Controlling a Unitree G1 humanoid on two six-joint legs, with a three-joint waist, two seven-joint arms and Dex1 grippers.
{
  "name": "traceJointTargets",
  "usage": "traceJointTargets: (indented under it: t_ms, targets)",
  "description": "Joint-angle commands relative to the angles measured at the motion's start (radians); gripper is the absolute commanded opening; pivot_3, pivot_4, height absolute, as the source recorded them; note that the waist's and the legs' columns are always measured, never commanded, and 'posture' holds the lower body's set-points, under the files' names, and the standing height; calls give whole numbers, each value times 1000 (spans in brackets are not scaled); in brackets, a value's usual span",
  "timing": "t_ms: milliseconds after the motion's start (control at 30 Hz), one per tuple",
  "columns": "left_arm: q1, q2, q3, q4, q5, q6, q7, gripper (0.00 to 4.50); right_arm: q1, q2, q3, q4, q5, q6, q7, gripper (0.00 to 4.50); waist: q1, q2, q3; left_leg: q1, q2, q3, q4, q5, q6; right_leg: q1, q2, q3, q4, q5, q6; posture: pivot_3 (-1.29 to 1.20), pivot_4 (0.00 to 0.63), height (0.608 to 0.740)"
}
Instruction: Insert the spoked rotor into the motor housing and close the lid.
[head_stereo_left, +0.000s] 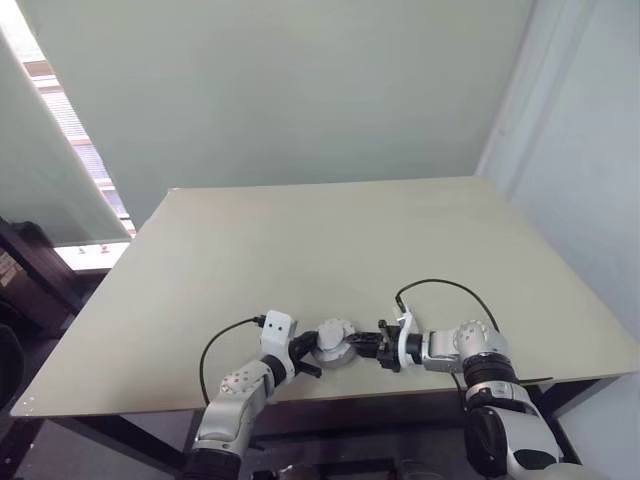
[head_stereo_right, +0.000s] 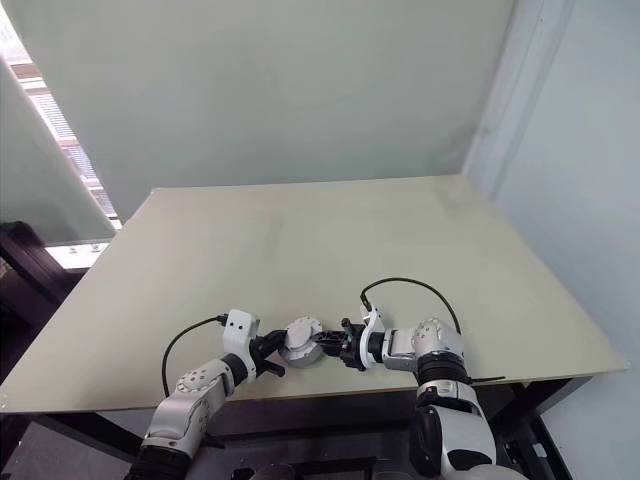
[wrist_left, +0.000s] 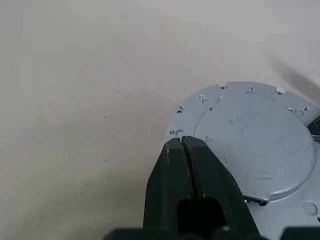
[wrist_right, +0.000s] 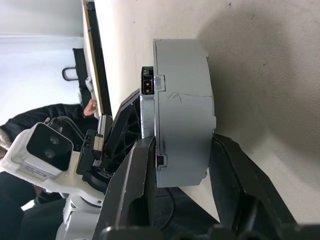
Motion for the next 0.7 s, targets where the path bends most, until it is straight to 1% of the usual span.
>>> traceJointTargets:
  t_ms: [33, 100, 167, 267, 467, 500, 600, 633, 700]
  targets:
    - [7, -15, -36, 2, -7, -7, -30, 0, -8, 25, 13, -19, 26, -1, -6, 1216, -1, 0, 0, 0, 0, 0, 0, 0, 0, 0, 0, 0, 0, 0, 0, 0, 0, 740]
    - [11, -20, -21, -13, -27, -9, -34, 0, -6, 25, 13, -20, 28, -4, -7, 1216, -3, 0, 0, 0, 0, 0, 0, 0, 0, 0, 0, 0, 0, 0, 0, 0, 0, 740]
    - [6, -7, -1, -30, -54, 31, -45, 0, -4, 25, 14, -20, 29, -8, -9, 1216, -4, 0, 0, 0, 0, 0, 0, 0, 0, 0, 0, 0, 0, 0, 0, 0, 0, 740]
    - [5, 26, 40, -65, -89, 79, -60, 552, -1, 25, 14, -21, 31, -12, -12, 1216, -4, 0, 0, 0, 0, 0, 0, 0, 0, -1, 0, 0, 0, 0, 0, 0, 0, 740]
    - [8, 66, 182, -126, -189, 121, -49, 2746, 4, 26, 8, -17, 34, -24, -17, 1216, -5, -1, 1, -1, 1, 0, -2, 0, 0, -2, 1, 0, 1, 0, 0, 0, 0, 740]
    - [10, 71, 201, -132, -201, 125, -45, 3049, 4, 26, 7, -16, 36, -26, -18, 1216, -6, -1, 1, -1, 1, 0, -2, 0, 0, -2, 2, 0, 1, 0, 0, 0, 0, 740]
    - [31, 71, 258, -168, -258, 154, -29, 4192, 10, 29, 0, -18, 46, -29, -20, 1216, -6, -1, 1, 0, 3, 0, -2, 0, 0, -2, 3, 0, 1, 0, 0, 0, 0, 740]
    - [40, 68, 272, -182, -275, 161, -25, 4498, 13, 30, -2, -20, 50, -29, -20, 1216, -6, -1, 1, 0, 4, 0, -2, 0, 0, -2, 4, 0, 1, 0, 0, 0, 0, 740]
    - [57, 58, 310, -203, -323, 189, -14, 4500, 15, 33, -9, -22, 59, -31, -22, 1216, -6, -1, 1, 0, 4, 0, -2, 0, 0, -2, 4, 0, 1, 0, 0, 0, 0, 740]
